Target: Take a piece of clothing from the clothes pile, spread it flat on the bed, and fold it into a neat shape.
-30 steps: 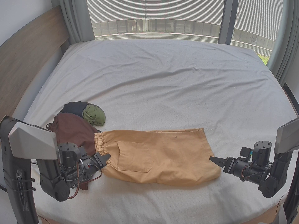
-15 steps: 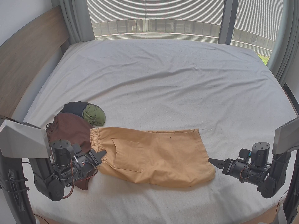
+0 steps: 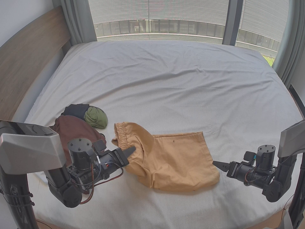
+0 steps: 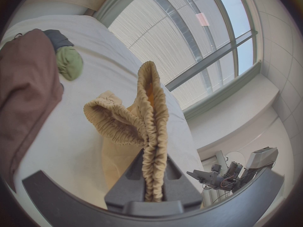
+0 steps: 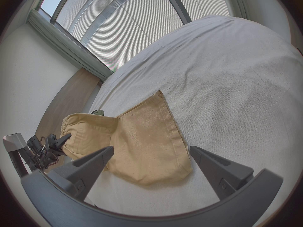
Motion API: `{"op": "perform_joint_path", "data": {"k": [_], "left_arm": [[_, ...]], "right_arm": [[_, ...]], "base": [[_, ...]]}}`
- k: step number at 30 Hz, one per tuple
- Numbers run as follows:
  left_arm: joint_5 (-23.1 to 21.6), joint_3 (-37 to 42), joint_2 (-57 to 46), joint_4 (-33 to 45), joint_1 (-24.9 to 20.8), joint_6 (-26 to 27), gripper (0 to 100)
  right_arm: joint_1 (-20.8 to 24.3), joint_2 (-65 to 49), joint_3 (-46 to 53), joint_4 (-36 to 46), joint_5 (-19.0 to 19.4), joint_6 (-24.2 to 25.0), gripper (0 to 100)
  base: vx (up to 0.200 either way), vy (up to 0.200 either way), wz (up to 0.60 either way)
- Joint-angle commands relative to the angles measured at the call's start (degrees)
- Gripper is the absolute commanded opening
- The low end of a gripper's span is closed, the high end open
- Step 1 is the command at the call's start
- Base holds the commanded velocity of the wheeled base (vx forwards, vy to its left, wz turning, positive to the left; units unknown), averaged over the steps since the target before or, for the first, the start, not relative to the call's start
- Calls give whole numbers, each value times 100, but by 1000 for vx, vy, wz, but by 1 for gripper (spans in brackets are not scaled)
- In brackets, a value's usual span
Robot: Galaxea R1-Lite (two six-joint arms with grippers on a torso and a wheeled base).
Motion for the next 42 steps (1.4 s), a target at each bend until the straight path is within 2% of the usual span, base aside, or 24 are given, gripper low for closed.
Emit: {"op": "perform_joint_path", "data": {"k": [1, 8, 12, 23, 33, 42], "left_arm": [[-8, -396, 222, 8, -365, -16, 0], [-34, -906, 591, 26, -673, -42, 0], [-43, -1231, 714, 43, -848, -262, 0], [-34, -2119, 1092, 553, -1384, -464, 0], [-43, -2857, 1365, 1045, -1569, -613, 0], [-78, -3182, 1470, 1484, -1718, -622, 0]], "right_arm": [[-13, 0, -16, -1, 2, -5, 100], [-13, 8, -68, -1, 11, 3, 100], [-13, 8, -86, -1, 2, 3, 100], [-83, 0, -183, -1, -16, 21, 100], [-171, 8, -270, -1, -25, 30, 100], [-224, 0, -306, -1, -16, 21, 100]], "base": [[0, 0, 0], [0, 0, 0], [0, 0, 0], [0, 0, 0], [0, 0, 0], [0, 0, 0]]}}
